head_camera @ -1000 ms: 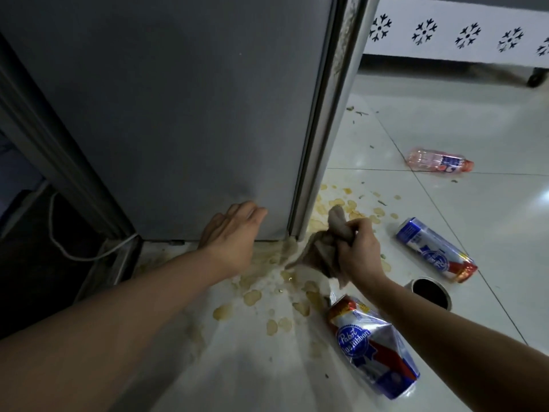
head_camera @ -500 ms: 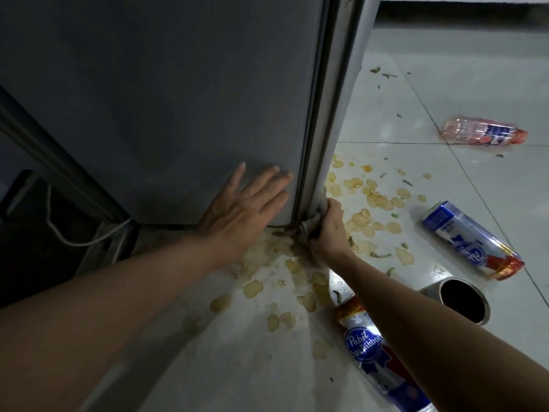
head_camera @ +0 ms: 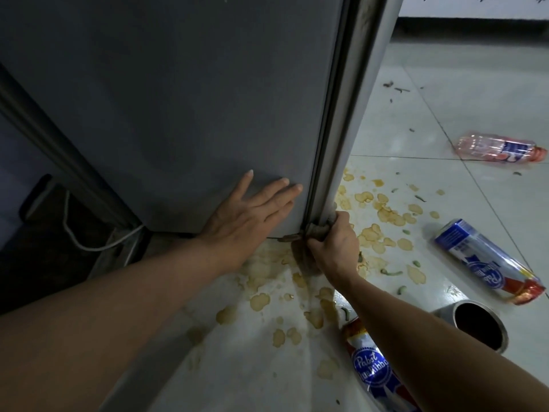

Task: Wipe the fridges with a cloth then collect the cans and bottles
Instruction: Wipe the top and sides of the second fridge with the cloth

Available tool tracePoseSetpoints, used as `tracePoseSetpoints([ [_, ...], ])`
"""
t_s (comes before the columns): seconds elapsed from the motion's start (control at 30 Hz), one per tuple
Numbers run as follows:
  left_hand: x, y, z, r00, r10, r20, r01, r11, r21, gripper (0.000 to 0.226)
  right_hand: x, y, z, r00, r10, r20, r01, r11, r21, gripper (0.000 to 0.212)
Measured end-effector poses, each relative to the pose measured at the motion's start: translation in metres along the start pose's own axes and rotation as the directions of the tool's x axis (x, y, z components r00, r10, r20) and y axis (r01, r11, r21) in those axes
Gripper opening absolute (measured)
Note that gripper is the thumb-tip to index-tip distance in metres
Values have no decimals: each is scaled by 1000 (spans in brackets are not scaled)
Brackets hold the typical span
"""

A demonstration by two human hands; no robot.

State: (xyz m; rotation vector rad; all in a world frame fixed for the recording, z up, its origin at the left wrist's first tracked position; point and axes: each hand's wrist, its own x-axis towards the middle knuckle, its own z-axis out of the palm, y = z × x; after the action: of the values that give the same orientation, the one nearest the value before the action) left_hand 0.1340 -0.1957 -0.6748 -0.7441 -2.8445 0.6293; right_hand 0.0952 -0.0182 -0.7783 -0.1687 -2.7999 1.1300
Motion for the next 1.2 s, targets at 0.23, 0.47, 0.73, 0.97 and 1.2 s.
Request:
tracePoseSetpoints([
  [0.23,2,-9,-23,998,69,-11,-68,995,74,63,0,-23,-24,995,-39,-91,46,995,83,47],
  [0.47,6,-18,-54,999,-4,-44,7,997,81,70,4,-67,-69,976,-123,-181,149,979,137,42],
  [0.73,1,-36,-100,998,-65,-24,66,998,22,71,10,-121,-124,934,-188,-304,250,951,181,40],
  [0.97,1,-66,-164,960,-166,-227,146,984,-101,73,18,-164,-164,896,-222,-385,301,941,157,40],
  [1.2,18,-94,-211,912,-243,-329,227,970,-87,80,22,-202,-199,857,-229,-462,336,927,165,38],
])
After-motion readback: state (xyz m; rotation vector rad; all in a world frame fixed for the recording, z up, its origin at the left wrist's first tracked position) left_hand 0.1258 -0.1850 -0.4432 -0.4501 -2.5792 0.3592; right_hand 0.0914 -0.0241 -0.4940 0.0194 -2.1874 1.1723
